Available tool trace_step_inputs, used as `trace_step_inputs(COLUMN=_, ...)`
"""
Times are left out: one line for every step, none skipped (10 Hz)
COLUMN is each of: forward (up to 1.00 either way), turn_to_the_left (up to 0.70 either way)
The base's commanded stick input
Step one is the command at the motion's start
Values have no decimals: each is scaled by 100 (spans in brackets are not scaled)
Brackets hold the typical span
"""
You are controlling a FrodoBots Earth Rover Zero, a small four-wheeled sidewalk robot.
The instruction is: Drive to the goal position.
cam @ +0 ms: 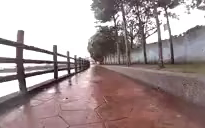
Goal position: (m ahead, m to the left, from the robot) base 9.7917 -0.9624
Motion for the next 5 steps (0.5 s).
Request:
trace_step_inputs(forward=100, turn_to_the_left=0)
trace_step_inputs(forward=100, turn_to_the_left=0)
trace_step_inputs(forward=100, turn_to_the_left=-31)
trace_step_inputs(forward=100, turn_to_the_left=-15)
trace_step_inputs(forward=74, turn_to_the_left=0)
